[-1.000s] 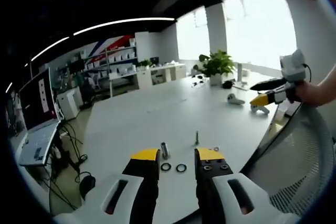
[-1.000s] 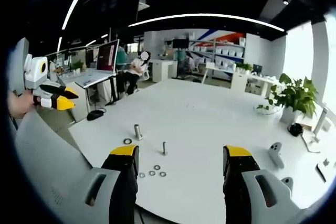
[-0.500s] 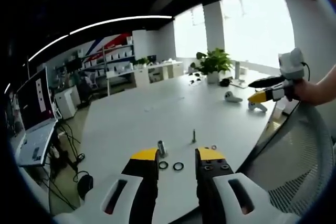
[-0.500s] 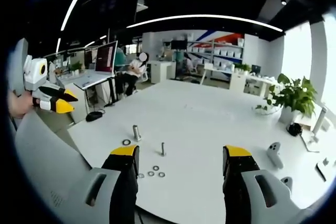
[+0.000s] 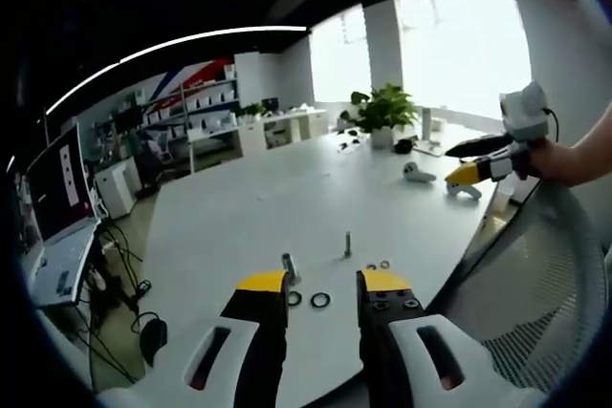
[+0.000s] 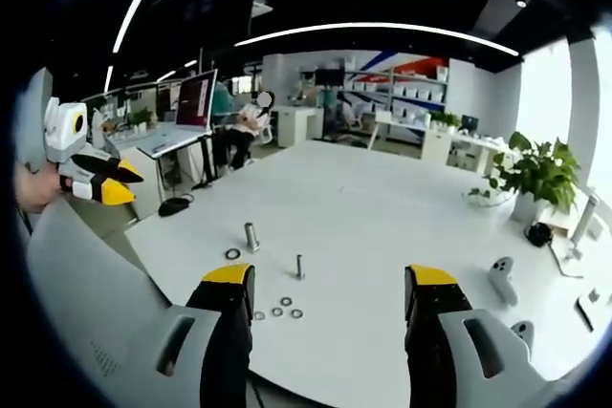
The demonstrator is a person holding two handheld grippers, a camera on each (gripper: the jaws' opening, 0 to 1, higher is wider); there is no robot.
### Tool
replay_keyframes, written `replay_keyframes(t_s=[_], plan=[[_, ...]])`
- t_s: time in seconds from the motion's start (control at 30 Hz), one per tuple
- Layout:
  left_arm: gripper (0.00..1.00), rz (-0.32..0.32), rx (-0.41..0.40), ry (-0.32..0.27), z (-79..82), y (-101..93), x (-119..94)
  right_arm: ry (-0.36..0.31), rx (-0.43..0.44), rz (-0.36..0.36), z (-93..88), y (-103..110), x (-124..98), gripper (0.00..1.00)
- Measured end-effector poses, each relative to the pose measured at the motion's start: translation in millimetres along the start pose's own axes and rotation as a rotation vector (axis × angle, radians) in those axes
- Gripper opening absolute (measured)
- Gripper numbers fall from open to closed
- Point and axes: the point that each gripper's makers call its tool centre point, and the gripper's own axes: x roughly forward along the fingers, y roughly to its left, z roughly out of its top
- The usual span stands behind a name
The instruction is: Place the washer onto the threaded stud by aligning its center hole with the stud, sliding it down to the base, and recovering from edge contact or off-axis alignment until the washer reaches the visible bottom stop.
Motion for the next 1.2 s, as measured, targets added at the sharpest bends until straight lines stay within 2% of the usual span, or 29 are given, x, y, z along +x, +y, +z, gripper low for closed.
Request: replay_keyframes(t_s=[0.13, 0.47, 1.2], plan=[[0.26, 0.008, -0.018, -0.009, 0.8, 3.9, -1.6, 0.001, -0.004, 0.000, 0.1, 1.0, -0.1, 0.66], [0.26, -0.011, -0.009, 0.016, -3.6, 0.1, 1.0, 0.017, 0.001, 0.002, -3.0, 0.7, 2.0, 0.66], [0.25, 0.000, 0.009, 0.011, -2.6, 0.7, 0.4, 0.032, -0.016, 0.014, -6.2, 2.5, 3.8, 0.66]])
